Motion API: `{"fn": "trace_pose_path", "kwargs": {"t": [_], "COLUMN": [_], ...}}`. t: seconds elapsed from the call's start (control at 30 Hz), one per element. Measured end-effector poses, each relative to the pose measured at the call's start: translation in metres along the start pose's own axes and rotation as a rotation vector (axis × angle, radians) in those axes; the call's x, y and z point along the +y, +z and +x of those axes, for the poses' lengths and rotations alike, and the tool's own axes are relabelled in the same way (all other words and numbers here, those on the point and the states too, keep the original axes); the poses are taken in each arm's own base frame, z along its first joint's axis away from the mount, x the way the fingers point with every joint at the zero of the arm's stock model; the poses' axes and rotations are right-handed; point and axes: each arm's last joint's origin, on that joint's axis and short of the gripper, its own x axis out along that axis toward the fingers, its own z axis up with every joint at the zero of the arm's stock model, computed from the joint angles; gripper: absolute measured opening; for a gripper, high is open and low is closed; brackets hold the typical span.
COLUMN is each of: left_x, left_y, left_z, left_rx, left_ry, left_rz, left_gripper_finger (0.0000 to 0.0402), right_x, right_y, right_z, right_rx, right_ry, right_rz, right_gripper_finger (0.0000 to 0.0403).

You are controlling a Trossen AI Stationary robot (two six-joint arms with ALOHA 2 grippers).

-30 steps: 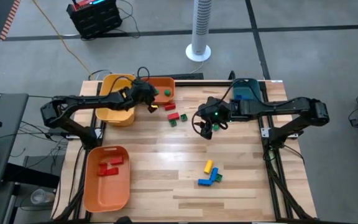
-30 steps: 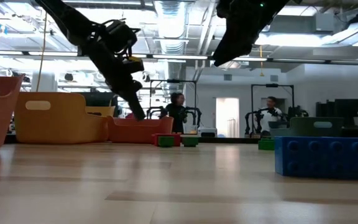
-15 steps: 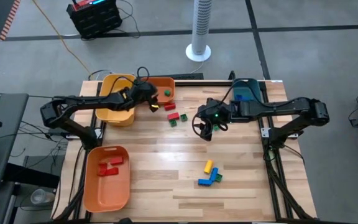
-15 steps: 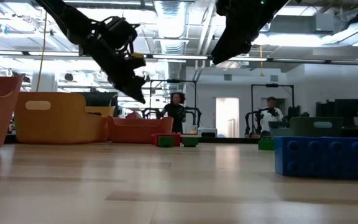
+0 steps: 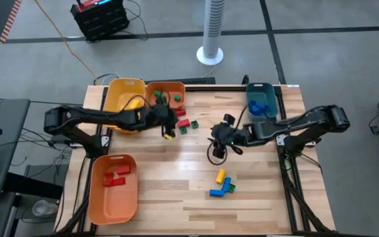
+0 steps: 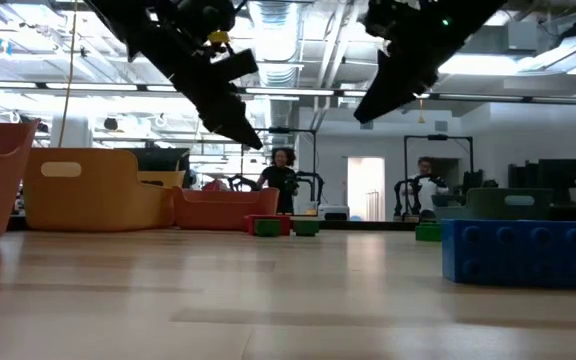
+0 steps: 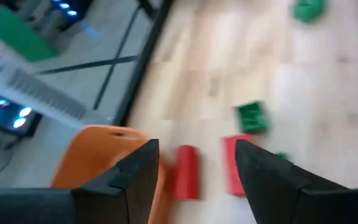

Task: Sort blocks
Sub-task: Put the green game piece into the top orange bin

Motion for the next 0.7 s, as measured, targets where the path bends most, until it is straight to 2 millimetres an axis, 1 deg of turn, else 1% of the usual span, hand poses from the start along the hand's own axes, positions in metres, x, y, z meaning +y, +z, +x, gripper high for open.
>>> {"fn": "trace_pose_path", "kwargs": {"t": [0.07,0.13,0.23,0.37,0.53,0.7], "left_x": [-0.01,-0.015,-0.02,-0.028,-0.045,-0.061], "left_y": [0.002,0.005,0.009,0.012,0.011,0.015], "left_z": [-0.003,-0.006,-0.008,-0.011,-0.019,-0.029], "left_rx": [-0.009,-0.035,-0.075,-0.101,-0.06,-0.07], "left_ry": [-0.028,-0.04,-0.089,-0.206,-0.273,-0.291], "left_rz": [0.005,-0.019,-0.086,-0.188,-0.2,-0.19], "left_gripper_finger": [0.0203,0.0203,0.0203,0.0203,0.0203,0.0203], "right_x": [0.005,0.009,0.01,0.009,0.007,0.006], "right_y": [-0.006,-0.009,-0.003,0.006,0.002,-0.004], "right_z": [0.0,-0.001,-0.002,-0.002,-0.001,-0.001], "right_rx": [-0.016,-0.052,-0.13,-0.198,-0.163,-0.121], "right_ry": [-0.043,-0.096,-0.155,-0.163,-0.172,-0.222], "right_rz": [0.0,0.006,0.004,-0.001,0.009,0.049], "right_gripper_finger": [0.0219,0.0219,0.0219,0.0219,0.0219,0.0219]}}
